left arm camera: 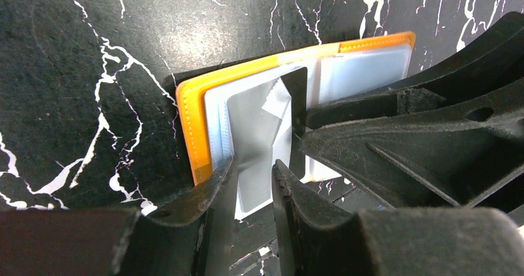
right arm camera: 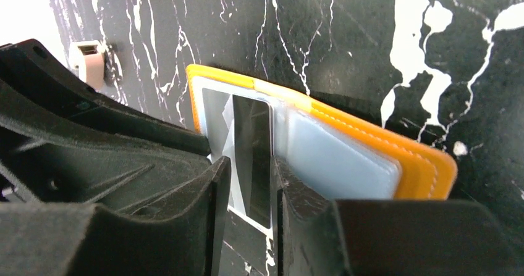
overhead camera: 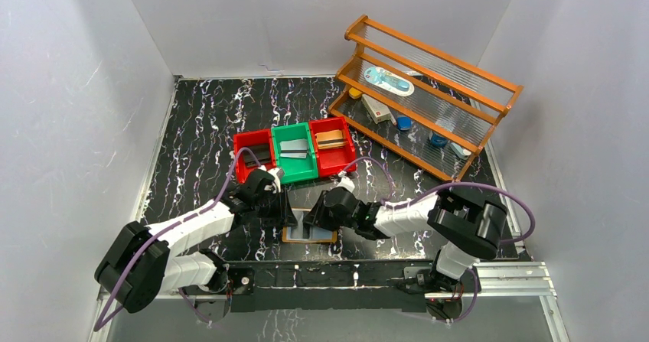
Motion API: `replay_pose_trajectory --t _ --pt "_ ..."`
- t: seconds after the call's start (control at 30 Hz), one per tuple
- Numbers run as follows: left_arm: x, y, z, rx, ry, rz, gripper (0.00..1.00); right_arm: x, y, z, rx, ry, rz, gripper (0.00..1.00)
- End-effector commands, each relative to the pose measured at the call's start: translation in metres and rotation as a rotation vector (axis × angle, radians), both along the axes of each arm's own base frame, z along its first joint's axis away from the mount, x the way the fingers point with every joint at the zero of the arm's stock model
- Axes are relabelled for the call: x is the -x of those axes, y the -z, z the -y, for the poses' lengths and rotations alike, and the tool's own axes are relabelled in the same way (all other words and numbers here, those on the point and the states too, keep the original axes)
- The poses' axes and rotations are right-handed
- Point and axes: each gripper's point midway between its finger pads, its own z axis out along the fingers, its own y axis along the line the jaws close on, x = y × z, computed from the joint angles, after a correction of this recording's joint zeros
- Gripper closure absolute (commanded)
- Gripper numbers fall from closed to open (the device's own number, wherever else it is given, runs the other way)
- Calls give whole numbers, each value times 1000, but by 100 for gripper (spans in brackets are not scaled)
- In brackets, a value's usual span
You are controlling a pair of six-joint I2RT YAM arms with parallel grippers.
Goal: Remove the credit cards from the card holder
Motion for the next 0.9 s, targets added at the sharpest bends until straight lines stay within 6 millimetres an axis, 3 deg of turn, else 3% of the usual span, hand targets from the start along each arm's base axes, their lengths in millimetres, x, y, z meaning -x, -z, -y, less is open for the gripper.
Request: replay_pose_trajectory --t 0.0,0.27,0.37,0.5,0.67,0.87 --pt "27 16 -5 -24 40 -97 75 8 4 -21 33 -65 -17 66" --pt "25 16 -6 -26 28 -87 75 10 -33 -38 -76 -135 97 100" --pt "25 15 -7 -25 25 -82 75 8 -47 -37 -96 -132 131 100" --pt "23 15 -11 -47 10 -69 75 0 -50 -21 -55 -74 155 100" --pt "21 12 -13 -56 1 -55 75 -1 -46 -4 -28 -31 144 100" --pt "20 11 -12 -55 11 -53 74 -1 -40 3 -20 -8 119 100"
